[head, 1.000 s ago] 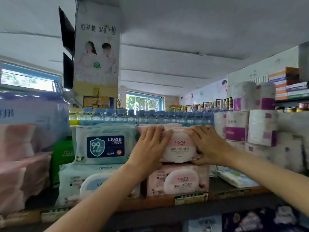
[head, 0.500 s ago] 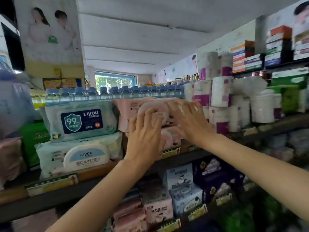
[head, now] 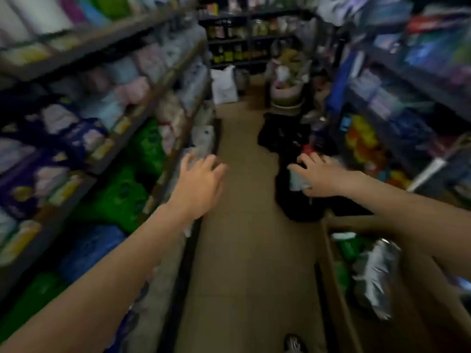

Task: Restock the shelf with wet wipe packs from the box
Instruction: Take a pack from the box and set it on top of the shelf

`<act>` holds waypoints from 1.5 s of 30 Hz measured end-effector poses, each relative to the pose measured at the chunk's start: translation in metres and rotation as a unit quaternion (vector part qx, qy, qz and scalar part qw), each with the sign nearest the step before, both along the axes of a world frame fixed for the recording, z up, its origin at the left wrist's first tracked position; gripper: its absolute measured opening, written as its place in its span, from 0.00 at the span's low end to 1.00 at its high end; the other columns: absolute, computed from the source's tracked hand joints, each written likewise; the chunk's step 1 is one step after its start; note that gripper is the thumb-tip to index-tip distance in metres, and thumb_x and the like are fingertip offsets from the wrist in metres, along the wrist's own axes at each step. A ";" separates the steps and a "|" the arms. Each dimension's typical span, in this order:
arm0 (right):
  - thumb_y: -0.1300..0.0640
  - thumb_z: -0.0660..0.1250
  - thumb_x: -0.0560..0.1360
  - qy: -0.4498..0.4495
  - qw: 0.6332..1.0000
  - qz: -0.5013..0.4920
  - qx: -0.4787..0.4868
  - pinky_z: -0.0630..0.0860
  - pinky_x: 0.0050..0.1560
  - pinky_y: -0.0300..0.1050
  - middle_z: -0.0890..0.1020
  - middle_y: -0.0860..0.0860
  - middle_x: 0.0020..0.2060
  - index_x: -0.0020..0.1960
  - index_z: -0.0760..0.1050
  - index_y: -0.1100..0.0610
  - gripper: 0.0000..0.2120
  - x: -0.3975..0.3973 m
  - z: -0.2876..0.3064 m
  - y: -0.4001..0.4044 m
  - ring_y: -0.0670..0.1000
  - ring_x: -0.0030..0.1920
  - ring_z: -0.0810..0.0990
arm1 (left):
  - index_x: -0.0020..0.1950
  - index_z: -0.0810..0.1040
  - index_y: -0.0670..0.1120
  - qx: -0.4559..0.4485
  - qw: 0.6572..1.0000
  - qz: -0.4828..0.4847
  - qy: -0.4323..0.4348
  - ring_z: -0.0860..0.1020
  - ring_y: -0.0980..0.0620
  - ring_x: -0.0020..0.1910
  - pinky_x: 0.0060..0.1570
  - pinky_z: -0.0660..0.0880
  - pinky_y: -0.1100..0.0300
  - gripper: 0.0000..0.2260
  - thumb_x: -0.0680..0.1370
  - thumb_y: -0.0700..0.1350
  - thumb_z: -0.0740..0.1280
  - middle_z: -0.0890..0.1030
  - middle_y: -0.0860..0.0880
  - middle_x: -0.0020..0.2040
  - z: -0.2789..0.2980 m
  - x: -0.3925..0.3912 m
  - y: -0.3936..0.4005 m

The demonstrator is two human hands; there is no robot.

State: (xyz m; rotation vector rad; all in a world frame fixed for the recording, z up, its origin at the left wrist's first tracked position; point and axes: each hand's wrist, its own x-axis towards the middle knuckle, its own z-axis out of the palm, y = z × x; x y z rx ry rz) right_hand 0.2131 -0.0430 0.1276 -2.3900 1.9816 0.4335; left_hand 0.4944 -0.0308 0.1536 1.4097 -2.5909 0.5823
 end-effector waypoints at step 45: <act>0.57 0.60 0.77 0.016 0.976 0.028 0.217 0.74 0.49 0.49 0.79 0.57 0.54 0.54 0.75 0.60 0.11 -0.292 -0.297 0.002 0.58 0.55 0.79 | 0.72 0.58 0.41 0.615 0.748 0.147 0.202 0.75 0.45 0.57 0.53 0.70 0.60 0.29 0.74 0.40 0.67 0.73 0.41 0.63 -0.352 -0.377 -0.027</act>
